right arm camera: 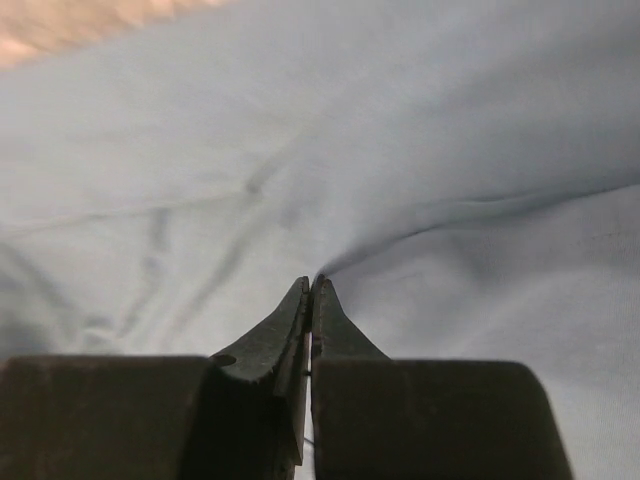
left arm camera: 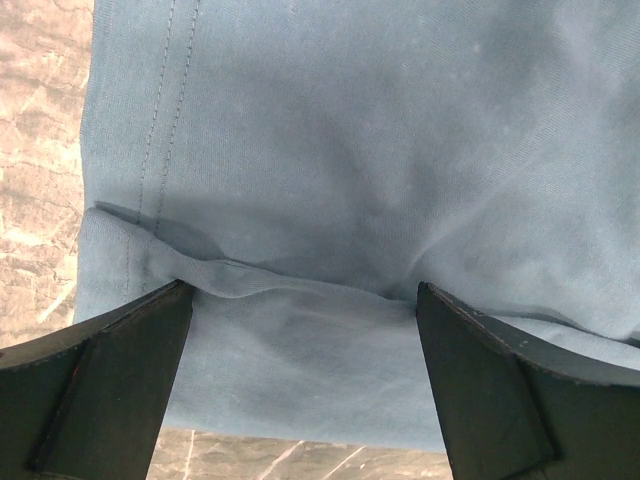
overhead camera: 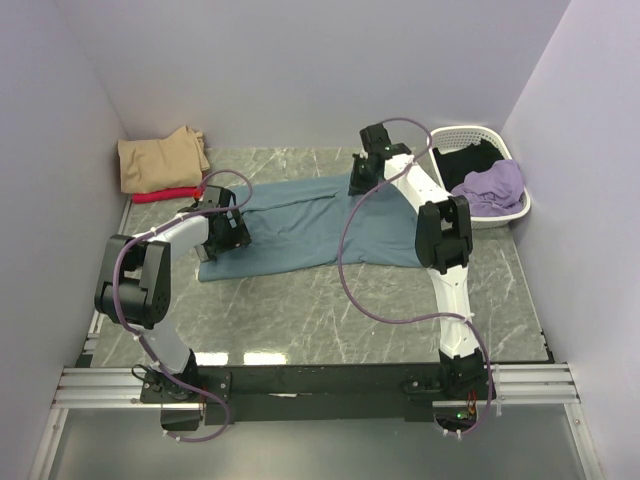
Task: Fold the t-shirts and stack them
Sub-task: Fold the tshirt
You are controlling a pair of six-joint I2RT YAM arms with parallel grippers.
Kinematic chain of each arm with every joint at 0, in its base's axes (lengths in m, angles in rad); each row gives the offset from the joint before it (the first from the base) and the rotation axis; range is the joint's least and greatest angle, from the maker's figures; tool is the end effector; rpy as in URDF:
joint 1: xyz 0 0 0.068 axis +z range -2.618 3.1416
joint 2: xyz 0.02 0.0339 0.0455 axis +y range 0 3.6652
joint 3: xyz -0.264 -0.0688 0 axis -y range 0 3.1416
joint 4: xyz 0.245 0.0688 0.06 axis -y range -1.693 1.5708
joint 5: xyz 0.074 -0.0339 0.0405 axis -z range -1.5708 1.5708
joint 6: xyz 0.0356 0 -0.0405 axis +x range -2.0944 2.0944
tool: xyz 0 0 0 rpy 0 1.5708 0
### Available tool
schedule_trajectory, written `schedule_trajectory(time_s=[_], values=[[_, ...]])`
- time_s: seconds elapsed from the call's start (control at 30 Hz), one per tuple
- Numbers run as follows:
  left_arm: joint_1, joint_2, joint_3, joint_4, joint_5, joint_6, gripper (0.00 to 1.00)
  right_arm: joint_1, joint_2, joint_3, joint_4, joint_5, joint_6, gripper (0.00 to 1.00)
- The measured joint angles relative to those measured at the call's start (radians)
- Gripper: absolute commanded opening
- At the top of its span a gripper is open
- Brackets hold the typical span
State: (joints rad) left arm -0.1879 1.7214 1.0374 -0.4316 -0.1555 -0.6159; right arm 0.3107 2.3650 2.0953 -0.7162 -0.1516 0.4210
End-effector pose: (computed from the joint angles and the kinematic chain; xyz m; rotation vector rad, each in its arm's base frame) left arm 0.3305 -0.0572 0.1681 -0.6125 2.5919 -0.0503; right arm 0.4942 0.1643 0.2000 0.0843 2.6090 0.4662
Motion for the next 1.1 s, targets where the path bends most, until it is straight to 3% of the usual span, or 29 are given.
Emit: schedule_trajectory(time_s=[0.27, 0.3, 0.33, 0.43, 0.5, 0.57, 0.63, 0.9, 1.1], values=[[0.000, 0.002, 0.002, 0.000, 0.000, 0.003, 0.99, 0.008, 0.006, 0.093, -0.003, -0.034, -0.001, 0.01], [0.000, 0.002, 0.002, 0.000, 0.000, 0.003, 0.99, 0.009, 0.011, 0.093, -0.003, -0.037, 0.000, 0.03], [0.000, 0.003, 0.002, 0.000, 0.000, 0.003, 0.99, 0.010, 0.016, 0.093, -0.003, -0.039, 0.000, 0.13], [0.000, 0.004, 0.004, 0.000, 0.000, 0.003, 1.00, 0.012, 0.037, 0.093, -0.005, -0.041, -0.001, 0.06], [0.000, 0.006, 0.005, 0.000, 0.000, 0.003, 0.99, 0.014, 0.051, 0.093, -0.005, -0.041, -0.004, 0.30], [0.000, 0.006, 0.006, -0.001, 0.000, 0.003, 0.99, 0.014, 0.061, 0.093, -0.005, -0.042, 0.001, 0.31], [0.000, 0.006, 0.006, -0.001, 0.000, 0.003, 0.99, 0.014, 0.063, 0.090, -0.006, -0.034, -0.007, 0.45], [-0.001, 0.006, 0.007, -0.001, 0.000, 0.003, 1.00, -0.007, 0.045, 0.064, 0.016, 0.073, -0.009, 0.47], [-0.018, 0.011, 0.016, 0.001, 0.002, 0.010, 1.00, -0.090, 0.022, 0.018, 0.021, 0.108, -0.006, 0.47]])
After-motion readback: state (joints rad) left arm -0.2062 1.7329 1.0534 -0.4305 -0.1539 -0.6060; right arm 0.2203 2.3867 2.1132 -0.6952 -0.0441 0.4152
